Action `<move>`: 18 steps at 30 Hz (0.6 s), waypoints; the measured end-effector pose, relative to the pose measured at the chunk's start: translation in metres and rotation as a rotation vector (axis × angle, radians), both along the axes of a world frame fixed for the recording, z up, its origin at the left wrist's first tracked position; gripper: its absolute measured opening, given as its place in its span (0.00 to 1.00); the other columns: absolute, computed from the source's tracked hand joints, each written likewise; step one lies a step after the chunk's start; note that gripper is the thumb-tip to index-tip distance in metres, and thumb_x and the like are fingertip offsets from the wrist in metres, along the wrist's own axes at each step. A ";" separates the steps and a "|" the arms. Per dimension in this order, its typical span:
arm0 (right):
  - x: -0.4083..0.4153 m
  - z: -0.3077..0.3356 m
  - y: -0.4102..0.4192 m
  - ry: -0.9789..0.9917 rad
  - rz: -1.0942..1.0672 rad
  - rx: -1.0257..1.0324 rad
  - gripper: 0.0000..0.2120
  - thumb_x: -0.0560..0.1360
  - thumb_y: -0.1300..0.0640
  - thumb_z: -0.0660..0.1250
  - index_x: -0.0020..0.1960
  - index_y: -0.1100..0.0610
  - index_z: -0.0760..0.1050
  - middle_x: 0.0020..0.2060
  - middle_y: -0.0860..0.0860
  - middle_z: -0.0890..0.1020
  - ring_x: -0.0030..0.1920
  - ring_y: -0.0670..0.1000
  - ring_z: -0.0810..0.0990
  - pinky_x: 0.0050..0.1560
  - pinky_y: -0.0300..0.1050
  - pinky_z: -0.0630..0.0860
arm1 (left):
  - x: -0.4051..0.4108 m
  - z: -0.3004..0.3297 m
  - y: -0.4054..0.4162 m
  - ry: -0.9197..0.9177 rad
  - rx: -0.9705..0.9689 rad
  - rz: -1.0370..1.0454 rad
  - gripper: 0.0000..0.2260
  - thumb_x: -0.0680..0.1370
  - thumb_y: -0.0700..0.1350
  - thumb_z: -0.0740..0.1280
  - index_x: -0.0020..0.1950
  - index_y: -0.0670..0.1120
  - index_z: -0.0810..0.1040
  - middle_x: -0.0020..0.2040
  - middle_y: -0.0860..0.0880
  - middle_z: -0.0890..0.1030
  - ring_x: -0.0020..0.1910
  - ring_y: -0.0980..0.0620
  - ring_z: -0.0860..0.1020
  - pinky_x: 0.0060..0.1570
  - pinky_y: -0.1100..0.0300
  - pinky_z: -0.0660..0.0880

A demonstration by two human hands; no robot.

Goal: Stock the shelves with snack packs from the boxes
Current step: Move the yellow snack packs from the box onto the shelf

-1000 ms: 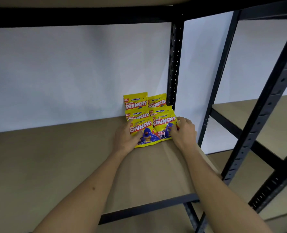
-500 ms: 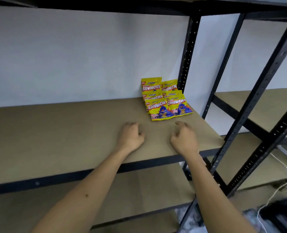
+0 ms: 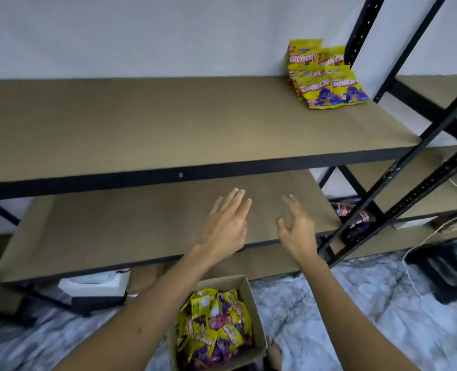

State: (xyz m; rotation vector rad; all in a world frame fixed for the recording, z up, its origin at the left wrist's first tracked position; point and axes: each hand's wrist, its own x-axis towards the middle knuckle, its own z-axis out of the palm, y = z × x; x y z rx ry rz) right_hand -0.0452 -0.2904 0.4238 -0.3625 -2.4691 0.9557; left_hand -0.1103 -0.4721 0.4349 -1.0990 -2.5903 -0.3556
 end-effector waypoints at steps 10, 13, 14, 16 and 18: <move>0.096 -0.114 -0.125 -0.581 0.099 -0.182 0.19 0.78 0.60 0.65 0.68 0.56 0.73 0.62 0.56 0.79 0.59 0.57 0.79 0.55 0.45 0.73 | 0.064 -0.151 -0.163 -0.720 -0.071 0.318 0.23 0.76 0.45 0.62 0.72 0.48 0.69 0.65 0.44 0.77 0.63 0.44 0.76 0.58 0.53 0.74; 0.116 -0.164 -0.127 -0.800 0.159 -0.191 0.21 0.77 0.61 0.64 0.70 0.54 0.71 0.63 0.57 0.77 0.62 0.59 0.76 0.58 0.52 0.75 | 0.091 -0.208 -0.182 -0.912 -0.010 0.453 0.23 0.75 0.44 0.64 0.71 0.46 0.71 0.63 0.41 0.78 0.60 0.42 0.77 0.53 0.54 0.75; 0.122 -0.182 -0.123 -0.857 0.171 -0.187 0.21 0.77 0.61 0.63 0.70 0.55 0.71 0.62 0.57 0.78 0.61 0.59 0.76 0.57 0.52 0.76 | 0.103 -0.224 -0.186 -0.968 0.010 0.512 0.22 0.76 0.43 0.65 0.71 0.45 0.71 0.62 0.40 0.79 0.60 0.41 0.77 0.53 0.54 0.74; 0.131 -0.223 -0.119 -0.980 0.210 -0.153 0.19 0.76 0.63 0.62 0.67 0.55 0.72 0.55 0.56 0.80 0.55 0.59 0.78 0.48 0.46 0.74 | 0.132 -0.268 -0.192 -1.074 0.055 0.636 0.20 0.78 0.44 0.64 0.70 0.45 0.71 0.60 0.40 0.80 0.58 0.40 0.77 0.51 0.54 0.73; 0.137 -0.267 -0.117 -1.080 0.251 -0.125 0.16 0.76 0.62 0.61 0.63 0.53 0.74 0.49 0.53 0.79 0.50 0.57 0.78 0.42 0.41 0.68 | 0.155 -0.313 -0.198 -1.157 0.089 0.729 0.17 0.80 0.46 0.62 0.68 0.45 0.73 0.58 0.40 0.81 0.57 0.40 0.78 0.49 0.55 0.72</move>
